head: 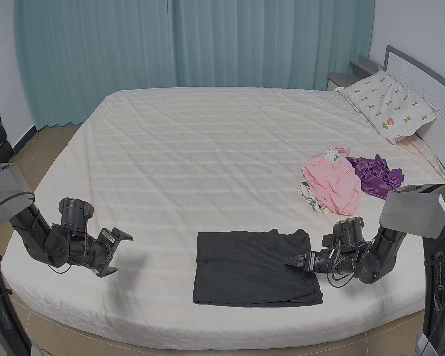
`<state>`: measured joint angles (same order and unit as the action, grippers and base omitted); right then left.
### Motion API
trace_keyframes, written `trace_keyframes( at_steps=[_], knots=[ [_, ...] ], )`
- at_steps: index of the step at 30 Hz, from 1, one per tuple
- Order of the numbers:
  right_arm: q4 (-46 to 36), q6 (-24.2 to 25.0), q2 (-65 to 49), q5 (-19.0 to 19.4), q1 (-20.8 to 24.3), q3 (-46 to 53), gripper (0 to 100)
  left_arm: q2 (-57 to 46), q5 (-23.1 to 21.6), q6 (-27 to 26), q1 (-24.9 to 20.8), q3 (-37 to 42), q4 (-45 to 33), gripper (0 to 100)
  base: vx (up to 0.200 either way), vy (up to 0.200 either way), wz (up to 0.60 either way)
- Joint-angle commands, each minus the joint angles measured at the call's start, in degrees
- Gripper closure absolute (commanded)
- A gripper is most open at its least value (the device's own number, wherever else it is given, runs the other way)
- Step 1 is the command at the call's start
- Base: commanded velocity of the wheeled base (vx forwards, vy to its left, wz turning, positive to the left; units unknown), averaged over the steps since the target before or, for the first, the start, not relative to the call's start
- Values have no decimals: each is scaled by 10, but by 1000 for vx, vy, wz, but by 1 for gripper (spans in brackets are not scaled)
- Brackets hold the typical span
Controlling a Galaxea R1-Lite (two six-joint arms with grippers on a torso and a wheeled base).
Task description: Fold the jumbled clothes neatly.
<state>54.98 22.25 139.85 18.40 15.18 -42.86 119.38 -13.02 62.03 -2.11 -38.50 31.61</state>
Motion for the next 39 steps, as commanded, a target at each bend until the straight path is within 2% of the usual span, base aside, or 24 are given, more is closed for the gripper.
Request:
trace_keyframes(
  at_steps=[1, 7, 21, 22, 33, 39],
  knots=[
    [3, -5, 11, 12, 4, -9, 0, 1, 0, 0, 0, 0, 0, 0, 0, 0, 0],
    [3, -19, 28, 16, 22, -24, 0, 1, 0, 0, 0, 0, 0, 0, 0, 0, 0],
    [-1, -15, 39, 9, 52, -56, 0, 1, 0, 0, 0, 0, 0, 0, 0, 0, 0],
    [-1, -15, 38, 9, 52, -55, 100, 1, 0, 0, 0, 0, 0, 0, 0, 0, 0],
    [-1, -6, 14, 12, 48, -22, 100, 1, 0, 0, 0, 0, 0, 0, 0, 0, 0],
    [3, 28, -23, 22, 17, 11, 100, 0, -1, 3, 1, 1, 0, 0, 0, 0, 0]
  ],
)
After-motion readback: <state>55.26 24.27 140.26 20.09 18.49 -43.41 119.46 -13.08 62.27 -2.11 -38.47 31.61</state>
